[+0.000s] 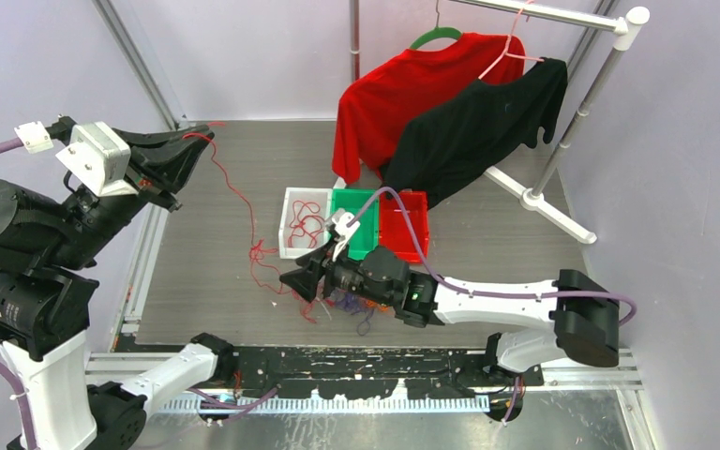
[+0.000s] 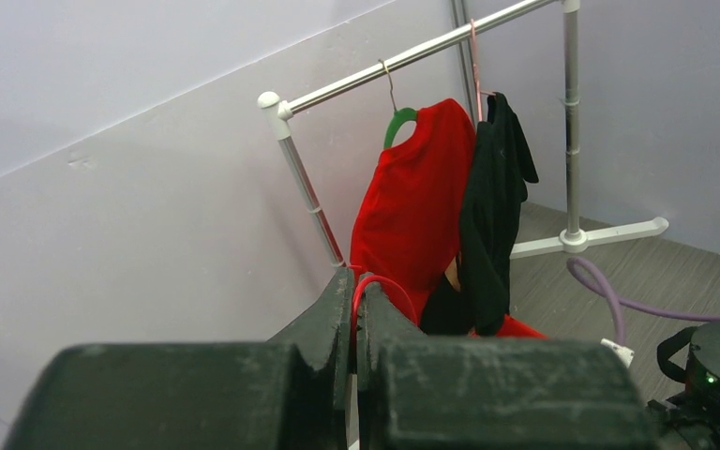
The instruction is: Untangle the cables
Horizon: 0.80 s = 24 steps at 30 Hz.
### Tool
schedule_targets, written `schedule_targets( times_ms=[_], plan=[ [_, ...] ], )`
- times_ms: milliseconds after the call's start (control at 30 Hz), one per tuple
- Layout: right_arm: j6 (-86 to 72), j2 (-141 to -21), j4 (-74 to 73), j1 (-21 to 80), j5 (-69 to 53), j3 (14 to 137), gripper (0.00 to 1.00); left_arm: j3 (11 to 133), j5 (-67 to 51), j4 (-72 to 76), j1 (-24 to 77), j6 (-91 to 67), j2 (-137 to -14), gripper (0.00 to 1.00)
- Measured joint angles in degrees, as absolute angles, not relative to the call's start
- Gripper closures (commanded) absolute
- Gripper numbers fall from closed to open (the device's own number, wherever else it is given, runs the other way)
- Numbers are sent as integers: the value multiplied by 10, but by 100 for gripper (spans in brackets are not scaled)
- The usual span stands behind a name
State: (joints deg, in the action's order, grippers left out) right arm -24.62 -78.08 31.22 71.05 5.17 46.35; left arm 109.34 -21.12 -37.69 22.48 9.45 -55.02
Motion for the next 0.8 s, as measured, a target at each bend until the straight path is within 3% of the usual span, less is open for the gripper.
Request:
schedule_targets(
  times_ms=[533, 800],
  plan=[
    [-259, -792, 317, 710, 9, 483, 38, 1093, -213, -380, 225, 94, -550, 100],
    [-260, -826, 309, 710, -5, 517, 60, 1093, -213, -380, 225, 94, -550, 100]
  ],
)
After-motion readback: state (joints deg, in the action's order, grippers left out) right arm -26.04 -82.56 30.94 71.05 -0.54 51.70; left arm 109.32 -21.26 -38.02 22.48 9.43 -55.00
